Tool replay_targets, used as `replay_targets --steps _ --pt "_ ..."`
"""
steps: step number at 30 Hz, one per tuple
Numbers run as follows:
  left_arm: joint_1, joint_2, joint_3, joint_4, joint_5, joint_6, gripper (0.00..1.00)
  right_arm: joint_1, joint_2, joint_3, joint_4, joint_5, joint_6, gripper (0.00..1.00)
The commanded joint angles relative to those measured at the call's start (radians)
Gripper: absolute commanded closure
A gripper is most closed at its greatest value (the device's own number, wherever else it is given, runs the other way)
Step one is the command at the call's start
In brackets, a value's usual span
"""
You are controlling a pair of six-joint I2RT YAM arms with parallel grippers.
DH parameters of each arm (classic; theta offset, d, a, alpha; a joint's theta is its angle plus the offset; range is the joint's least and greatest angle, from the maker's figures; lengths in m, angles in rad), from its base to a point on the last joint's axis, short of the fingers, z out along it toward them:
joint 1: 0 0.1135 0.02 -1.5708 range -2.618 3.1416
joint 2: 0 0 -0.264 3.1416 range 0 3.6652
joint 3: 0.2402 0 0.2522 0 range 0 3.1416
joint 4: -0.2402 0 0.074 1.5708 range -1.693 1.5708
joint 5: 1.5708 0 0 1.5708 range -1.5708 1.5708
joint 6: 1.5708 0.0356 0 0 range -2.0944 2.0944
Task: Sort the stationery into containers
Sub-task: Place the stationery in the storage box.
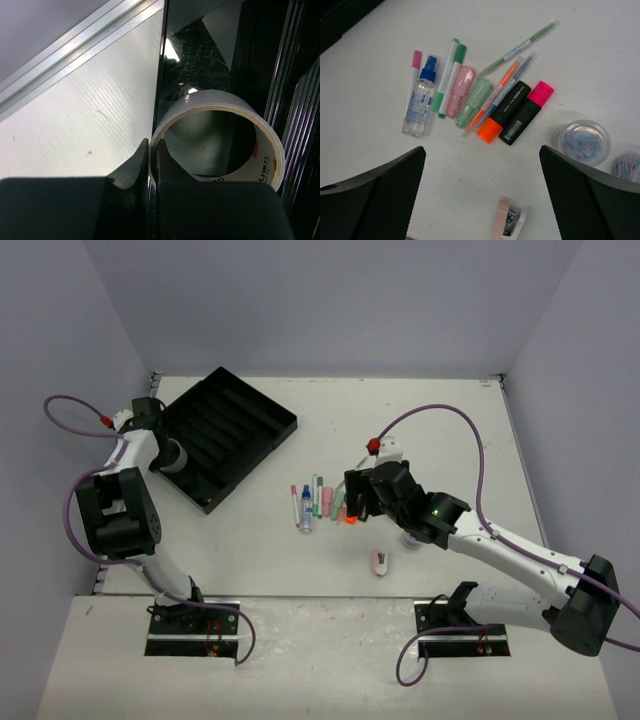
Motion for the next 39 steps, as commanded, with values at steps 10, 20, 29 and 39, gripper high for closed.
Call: replay_targets --steps 10,20,29,39 --pt "-0.015 0.003 -0.003 -0.026 -0.049 0.042 1.00 0.000 -0.004 0.020 0.018 -0.009 0.001 0.01" --pt "-0.016 0.003 0.008 -0.036 -0.040 0.055 1.00 -0.001 -0.016 0.018 0.016 -0.013 -0.001 0.01" --pt "-0.040 0.008 0.075 -0.071 -0.039 0.086 1.00 -0.002 -0.020 0.017 0.015 -0.017 -0.002 0.01" --pt "-0.045 0.057 0.086 -0.082 -0.018 0.110 1.00 -0.002 -0.027 0.015 0.011 -0.019 -0.004 0.01"
